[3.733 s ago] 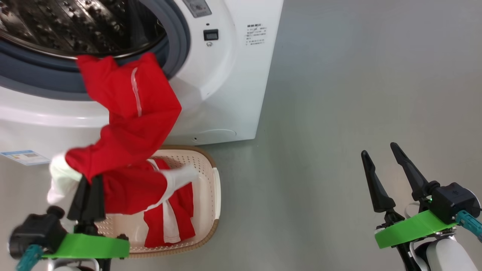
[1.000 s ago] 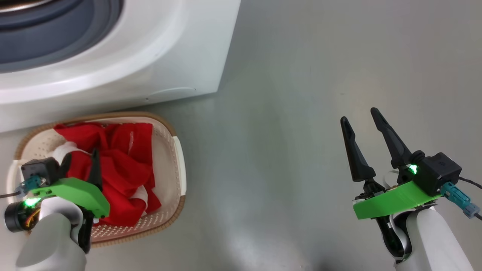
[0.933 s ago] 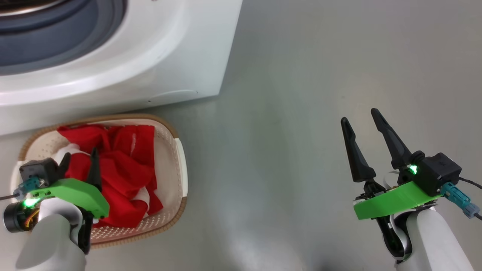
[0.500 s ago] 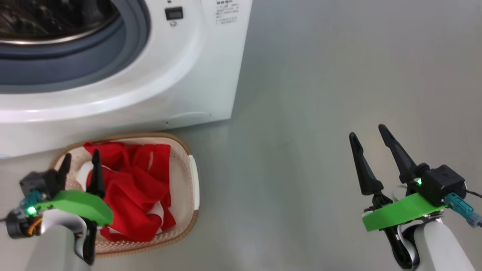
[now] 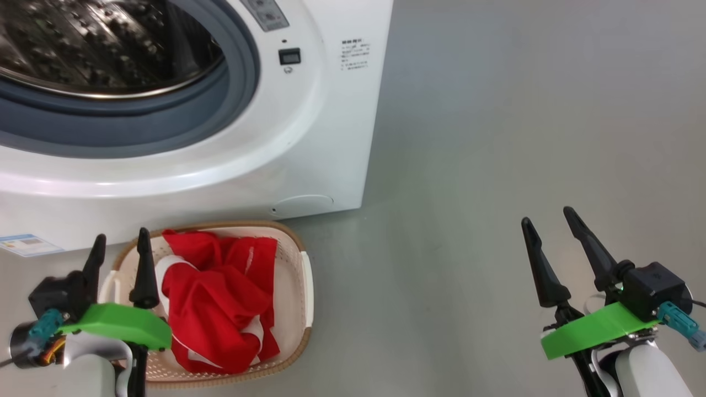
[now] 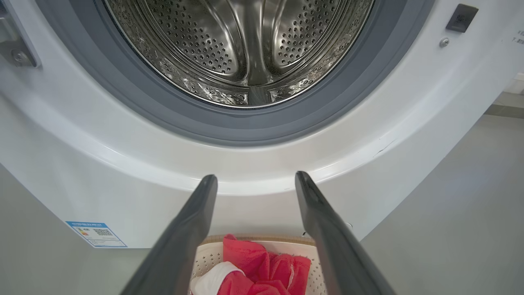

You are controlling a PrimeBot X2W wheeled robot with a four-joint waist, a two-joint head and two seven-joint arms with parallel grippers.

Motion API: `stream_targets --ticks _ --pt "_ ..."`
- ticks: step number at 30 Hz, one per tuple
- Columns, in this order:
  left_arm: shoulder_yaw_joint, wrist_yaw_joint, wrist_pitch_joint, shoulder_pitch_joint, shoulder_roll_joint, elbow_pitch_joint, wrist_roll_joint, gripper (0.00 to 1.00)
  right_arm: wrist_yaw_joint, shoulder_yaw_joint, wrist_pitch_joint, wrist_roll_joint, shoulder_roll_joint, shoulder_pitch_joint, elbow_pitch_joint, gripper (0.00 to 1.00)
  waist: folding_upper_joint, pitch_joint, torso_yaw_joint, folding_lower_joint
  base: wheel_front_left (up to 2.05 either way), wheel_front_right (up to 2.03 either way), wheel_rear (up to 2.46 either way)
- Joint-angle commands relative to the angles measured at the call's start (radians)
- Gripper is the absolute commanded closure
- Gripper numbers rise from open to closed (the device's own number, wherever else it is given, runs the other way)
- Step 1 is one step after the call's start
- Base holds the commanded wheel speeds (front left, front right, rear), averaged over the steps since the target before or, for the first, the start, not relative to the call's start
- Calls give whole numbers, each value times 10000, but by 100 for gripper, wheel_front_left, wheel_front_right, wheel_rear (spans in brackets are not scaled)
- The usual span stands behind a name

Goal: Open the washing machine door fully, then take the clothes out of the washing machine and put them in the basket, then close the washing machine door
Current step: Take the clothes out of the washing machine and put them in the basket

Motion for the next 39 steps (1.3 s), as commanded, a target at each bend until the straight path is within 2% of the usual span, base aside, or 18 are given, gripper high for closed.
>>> stream_targets --ticks 1,21,39 --pt "309 -28 -80 137 205 -330 149 0 16 146 -48 -55 -113 135 -210 0 0 -183 127 0 0 0 0" --pt "269 -30 -80 1914 95 -2477 -6 0 16 47 -48 -7 -344 855 -228 0 0 -1168 289 0 0 0 0" --pt "310 -30 -80 3253 74 -3364 -160 0 16 -186 -48 31 -507 1700 -218 0 0 -1878 442 0 0 0 0"
